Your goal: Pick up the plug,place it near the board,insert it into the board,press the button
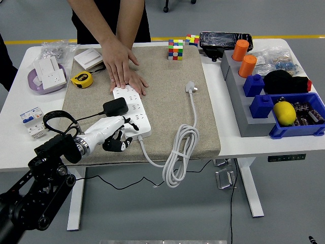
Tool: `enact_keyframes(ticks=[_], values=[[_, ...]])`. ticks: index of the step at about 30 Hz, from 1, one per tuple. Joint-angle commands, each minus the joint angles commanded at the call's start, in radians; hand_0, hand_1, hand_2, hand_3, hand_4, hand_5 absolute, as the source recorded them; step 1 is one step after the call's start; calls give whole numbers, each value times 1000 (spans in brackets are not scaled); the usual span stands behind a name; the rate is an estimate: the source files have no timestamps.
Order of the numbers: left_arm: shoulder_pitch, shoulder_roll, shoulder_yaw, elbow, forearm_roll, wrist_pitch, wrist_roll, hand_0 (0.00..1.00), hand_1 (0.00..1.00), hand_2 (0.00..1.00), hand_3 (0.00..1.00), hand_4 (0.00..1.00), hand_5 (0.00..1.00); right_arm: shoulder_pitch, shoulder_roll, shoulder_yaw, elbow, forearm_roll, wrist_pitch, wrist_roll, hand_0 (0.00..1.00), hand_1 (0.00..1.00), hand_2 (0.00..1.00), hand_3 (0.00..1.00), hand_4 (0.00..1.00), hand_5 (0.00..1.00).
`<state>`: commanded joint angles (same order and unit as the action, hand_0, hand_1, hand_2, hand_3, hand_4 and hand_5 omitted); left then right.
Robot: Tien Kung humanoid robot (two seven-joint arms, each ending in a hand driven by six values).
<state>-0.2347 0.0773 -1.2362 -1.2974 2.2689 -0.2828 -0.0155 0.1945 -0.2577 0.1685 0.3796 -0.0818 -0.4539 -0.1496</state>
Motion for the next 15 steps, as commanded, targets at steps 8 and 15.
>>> enact_keyframes(ticks=[8,15], values=[[-25,-12,-4,54,0,16,-4,192,6,140,787,571,2,1,-1,1,0,1,0,0,810,747,745,770,998,998],[-36,-17,-8,48,0,23,-5,191,4,139,773,572,2,3,-1,3,1,0,0,0,810,747,744,770,998,998]])
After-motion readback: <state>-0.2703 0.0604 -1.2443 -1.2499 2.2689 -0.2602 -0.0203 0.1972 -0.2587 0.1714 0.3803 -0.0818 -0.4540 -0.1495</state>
